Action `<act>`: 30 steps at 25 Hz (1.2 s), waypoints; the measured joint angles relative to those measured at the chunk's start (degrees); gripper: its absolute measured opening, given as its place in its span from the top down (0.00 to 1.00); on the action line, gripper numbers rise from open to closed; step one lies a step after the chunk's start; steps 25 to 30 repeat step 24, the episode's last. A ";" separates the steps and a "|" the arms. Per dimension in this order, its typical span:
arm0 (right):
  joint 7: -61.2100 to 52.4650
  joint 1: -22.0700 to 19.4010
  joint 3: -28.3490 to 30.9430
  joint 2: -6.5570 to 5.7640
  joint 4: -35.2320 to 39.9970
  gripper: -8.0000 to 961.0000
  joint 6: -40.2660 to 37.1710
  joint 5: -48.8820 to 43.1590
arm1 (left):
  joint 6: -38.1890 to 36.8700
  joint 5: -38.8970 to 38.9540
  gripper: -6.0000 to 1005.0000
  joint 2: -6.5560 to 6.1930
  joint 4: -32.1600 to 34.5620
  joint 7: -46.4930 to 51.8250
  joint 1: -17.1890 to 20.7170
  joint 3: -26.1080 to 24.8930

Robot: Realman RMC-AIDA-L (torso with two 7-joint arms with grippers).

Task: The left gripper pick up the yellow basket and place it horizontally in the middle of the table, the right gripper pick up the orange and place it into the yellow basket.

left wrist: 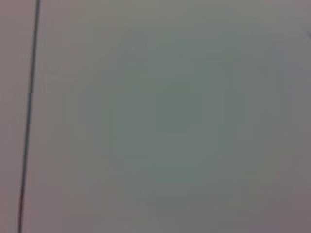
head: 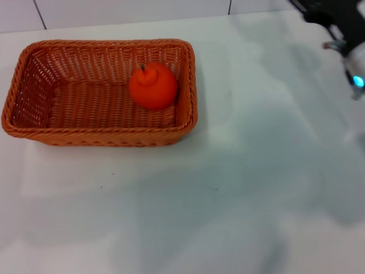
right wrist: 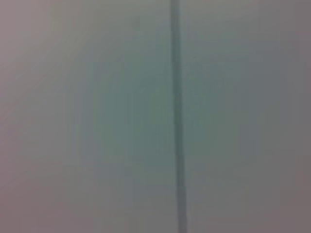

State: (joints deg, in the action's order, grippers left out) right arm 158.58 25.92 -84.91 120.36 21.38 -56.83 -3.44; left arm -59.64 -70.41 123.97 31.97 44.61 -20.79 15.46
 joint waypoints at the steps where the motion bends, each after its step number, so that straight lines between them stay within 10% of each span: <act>1: 0.18 -0.77 0.93 0.03 -0.44 0.02 -0.71 0.16 | -0.09 0.03 0.13 0.01 -0.12 -0.10 0.26 -0.21; 30: -0.27 -4.10 4.69 0.05 -10.24 0.02 -7.05 1.69 | -0.55 0.98 0.13 0.13 -3.68 -4.51 1.92 -0.26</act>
